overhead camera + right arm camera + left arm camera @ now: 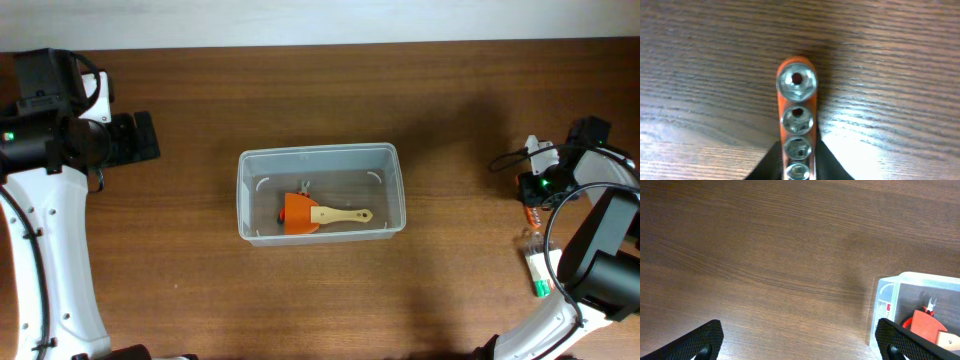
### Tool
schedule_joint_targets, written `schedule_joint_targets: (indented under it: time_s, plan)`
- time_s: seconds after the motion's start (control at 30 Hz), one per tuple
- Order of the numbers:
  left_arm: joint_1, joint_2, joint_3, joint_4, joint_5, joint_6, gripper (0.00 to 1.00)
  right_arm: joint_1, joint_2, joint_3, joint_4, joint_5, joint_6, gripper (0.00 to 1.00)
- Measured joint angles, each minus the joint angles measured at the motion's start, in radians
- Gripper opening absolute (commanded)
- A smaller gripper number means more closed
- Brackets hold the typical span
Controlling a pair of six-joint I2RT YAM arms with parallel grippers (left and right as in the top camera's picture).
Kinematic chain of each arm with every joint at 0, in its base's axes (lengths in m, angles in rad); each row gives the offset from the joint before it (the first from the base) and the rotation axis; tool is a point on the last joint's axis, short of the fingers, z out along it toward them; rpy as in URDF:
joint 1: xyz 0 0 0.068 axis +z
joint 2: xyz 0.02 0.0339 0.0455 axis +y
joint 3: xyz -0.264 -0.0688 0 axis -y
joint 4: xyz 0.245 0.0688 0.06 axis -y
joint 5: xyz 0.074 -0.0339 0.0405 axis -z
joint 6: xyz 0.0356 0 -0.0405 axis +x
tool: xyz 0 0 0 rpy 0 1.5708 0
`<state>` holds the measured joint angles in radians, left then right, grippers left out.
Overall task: Pack container
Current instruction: 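Move the right gripper over the orange socket rail and grasp it, then carry the socket rail leftward and lower it into the box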
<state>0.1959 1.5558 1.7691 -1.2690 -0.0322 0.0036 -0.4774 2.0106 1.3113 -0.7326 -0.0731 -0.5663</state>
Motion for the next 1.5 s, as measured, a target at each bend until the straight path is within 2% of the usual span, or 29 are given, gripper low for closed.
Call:
schedule_joint_targets:
  time_s: [0.1,0.2,0.37,0.5,0.63,0.8,1.0,1.13,1.33,1.5]
  plan:
    - [0.000,0.000,0.000,-0.001,0.000,0.000,0.99,0.000,0.000,0.002,-0.004,0.000,0.002,0.14]
    - [0.000,0.000,0.000,-0.003,0.000,0.000,0.99,0.000,0.000,0.002,-0.006,-0.001,0.000,0.04]
    - [0.000,0.000,0.000,-0.003,0.000,0.000,0.99,0.000,0.003,0.014,-0.026,-0.015,0.005,0.04]
    - [0.000,0.000,0.000,-0.003,0.000,0.000,0.99,-0.001,0.026,0.069,-0.140,-0.074,0.006,0.04]
    - [0.000,0.000,0.000,-0.003,0.000,0.000,0.99,0.011,0.039,0.206,-0.325,-0.119,0.008,0.04]
    - [0.000,0.000,0.000,-0.004,0.000,0.000,0.99,0.081,0.037,0.518,-0.532,-0.141,0.010,0.04]
    - [0.000,0.000,0.000,-0.004,-0.001,0.000,0.99,0.294,0.013,0.868,-0.755,-0.151,-0.013,0.04]
    - [0.000,0.000,0.000,-0.006,-0.001,0.003,0.99,0.509,-0.031,0.998,-0.814,-0.155,-0.068,0.04]
    - [0.000,0.000,0.000,-0.008,-0.001,0.003,0.99,0.791,-0.059,0.995,-0.833,-0.157,-0.203,0.04]
    - [0.000,0.000,0.000,-0.010,-0.001,0.003,0.99,0.936,-0.059,0.851,-0.793,-0.153,-0.299,0.04]
